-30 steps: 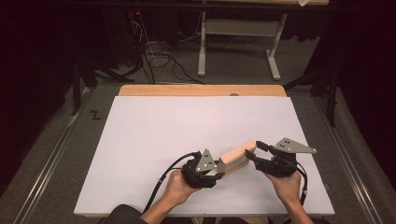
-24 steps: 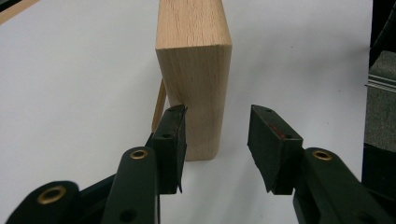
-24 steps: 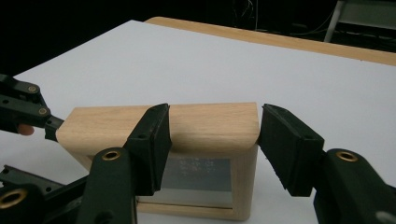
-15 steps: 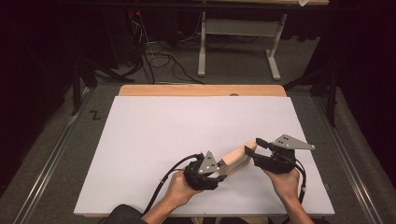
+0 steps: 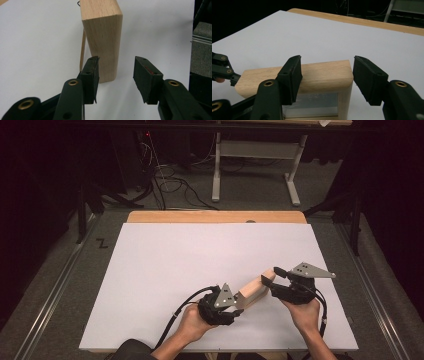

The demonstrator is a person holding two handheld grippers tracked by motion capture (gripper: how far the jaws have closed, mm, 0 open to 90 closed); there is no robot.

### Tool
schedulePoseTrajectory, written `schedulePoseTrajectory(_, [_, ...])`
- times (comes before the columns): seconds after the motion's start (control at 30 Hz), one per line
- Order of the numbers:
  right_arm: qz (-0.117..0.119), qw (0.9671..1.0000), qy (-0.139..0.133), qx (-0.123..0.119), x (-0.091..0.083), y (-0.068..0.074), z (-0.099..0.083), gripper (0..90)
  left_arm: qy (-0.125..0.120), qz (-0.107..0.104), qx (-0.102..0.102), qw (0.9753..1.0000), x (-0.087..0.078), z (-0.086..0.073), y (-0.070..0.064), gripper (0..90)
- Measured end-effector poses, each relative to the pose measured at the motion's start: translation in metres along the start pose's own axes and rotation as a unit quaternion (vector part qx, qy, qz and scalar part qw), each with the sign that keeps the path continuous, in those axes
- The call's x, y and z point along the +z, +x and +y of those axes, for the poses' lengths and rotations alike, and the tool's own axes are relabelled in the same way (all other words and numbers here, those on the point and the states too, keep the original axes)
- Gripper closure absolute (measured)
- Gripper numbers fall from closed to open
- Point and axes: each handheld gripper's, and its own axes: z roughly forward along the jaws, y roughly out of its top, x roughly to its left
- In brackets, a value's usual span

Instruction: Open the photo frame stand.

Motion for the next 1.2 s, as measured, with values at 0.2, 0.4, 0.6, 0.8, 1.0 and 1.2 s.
schedulePoseTrajectory(0.2, [0.002, 1.0000, 0.002, 0.001, 0.000, -0.001, 0.000, 40.9, 0.026, 0.025, -0.014, 0.9992, -0.004, -0.005, 0.009, 53.5])
schedulePoseTrajectory(0.4, [0.003, 1.0000, 0.002, 0.002, 0.000, -0.001, 0.000, 40.9, 0.056, 0.054, -0.040, 0.9961, 0.003, -0.009, 0.026, 53.5])
schedulePoseTrajectory(0.6, [0.004, 1.0000, 0.002, 0.005, 0.001, -0.001, 0.000, 40.9, 0.068, 0.059, -0.059, 0.9942, 0.018, -0.011, 0.036, 53.6])
schedulePoseTrajectory(0.8, [0.004, 1.0000, 0.000, 0.005, 0.001, -0.001, 0.000, 41.0, 0.066, 0.056, -0.064, 0.9942, 0.026, -0.009, 0.038, 53.9])
schedulePoseTrajectory(1.0, [0.006, 1.0000, 0.000, 0.005, 0.001, -0.002, 0.000, 41.2, 0.061, 0.052, -0.069, 0.9944, 0.033, -0.007, 0.039, 54.7])
schedulePoseTrajectory(1.2, [0.008, 0.9999, 0.000, 0.007, 0.001, -0.002, 0.000, 41.3, 0.057, 0.058, -0.075, 0.9938, 0.040, -0.007, 0.042, 56.3])
